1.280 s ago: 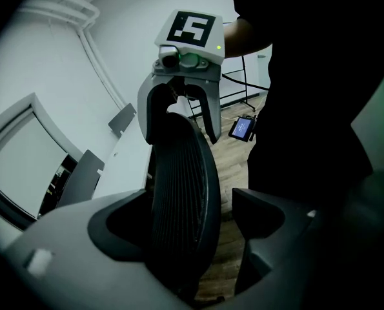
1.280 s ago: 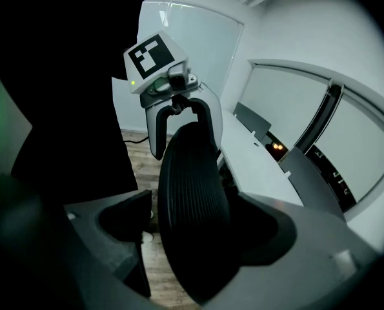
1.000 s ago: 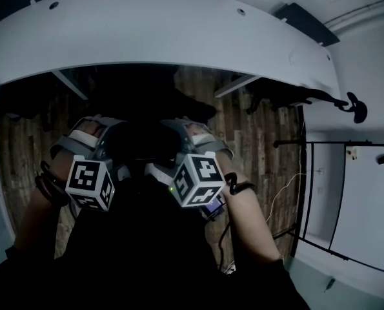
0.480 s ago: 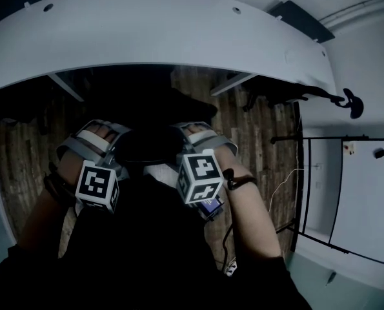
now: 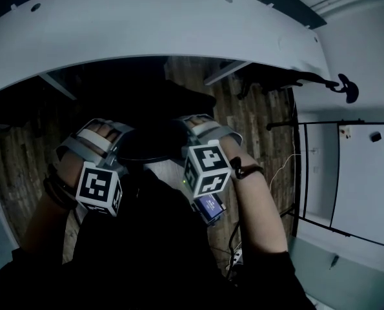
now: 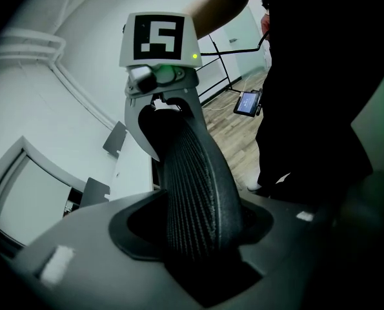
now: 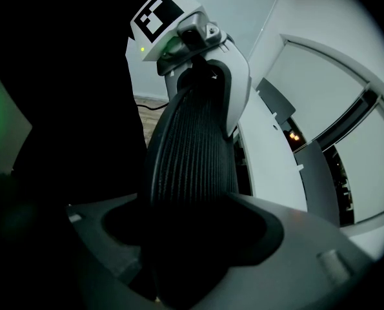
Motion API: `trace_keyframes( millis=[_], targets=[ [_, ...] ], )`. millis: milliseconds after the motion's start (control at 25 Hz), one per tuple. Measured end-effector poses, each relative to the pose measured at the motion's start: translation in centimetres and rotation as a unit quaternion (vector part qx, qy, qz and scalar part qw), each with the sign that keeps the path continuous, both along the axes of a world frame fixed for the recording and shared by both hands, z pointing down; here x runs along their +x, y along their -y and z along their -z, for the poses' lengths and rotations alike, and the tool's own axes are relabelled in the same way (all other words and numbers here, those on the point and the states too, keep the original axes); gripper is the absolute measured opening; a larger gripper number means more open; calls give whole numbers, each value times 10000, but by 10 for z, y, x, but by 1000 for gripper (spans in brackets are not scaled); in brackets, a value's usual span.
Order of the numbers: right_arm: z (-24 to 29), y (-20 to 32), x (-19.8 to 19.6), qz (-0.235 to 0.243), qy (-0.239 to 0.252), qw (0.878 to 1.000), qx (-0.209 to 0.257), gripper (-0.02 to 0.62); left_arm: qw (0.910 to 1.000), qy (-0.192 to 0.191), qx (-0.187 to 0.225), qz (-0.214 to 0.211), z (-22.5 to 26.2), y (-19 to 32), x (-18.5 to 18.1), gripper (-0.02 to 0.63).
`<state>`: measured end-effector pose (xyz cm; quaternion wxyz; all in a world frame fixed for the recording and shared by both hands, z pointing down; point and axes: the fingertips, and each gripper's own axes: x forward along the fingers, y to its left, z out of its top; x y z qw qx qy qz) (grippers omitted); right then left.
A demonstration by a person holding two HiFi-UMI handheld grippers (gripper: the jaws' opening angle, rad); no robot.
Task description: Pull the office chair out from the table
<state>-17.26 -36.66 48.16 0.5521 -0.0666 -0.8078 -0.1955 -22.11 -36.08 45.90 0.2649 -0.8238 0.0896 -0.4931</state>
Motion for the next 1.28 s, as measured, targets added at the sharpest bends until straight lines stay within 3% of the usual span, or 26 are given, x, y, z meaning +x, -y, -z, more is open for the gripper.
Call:
trace_keyframes(
  millis=[400,600,920,1120,1280],
  targets=[
    [-6,-18,10,-113,26,9998,152,322,9991,206,357,-73,-8,-16,9,258],
    [-11,-39,36,-164,-38,9997,198,322,9987,139,493,-85,-9,-39,32,257],
    [-5,-101,83,-90,38,10000,17,324,9990,-174,416,-66,0,-101,86,228],
    [-4,-149,107,-117,98,9999,49,322,9989,-69,446,-86,-4,-148,110,209],
    [-10,-181,130,-141,139,9992,338,321,9985,49,546,-79,-7,-184,128,209]
  ],
)
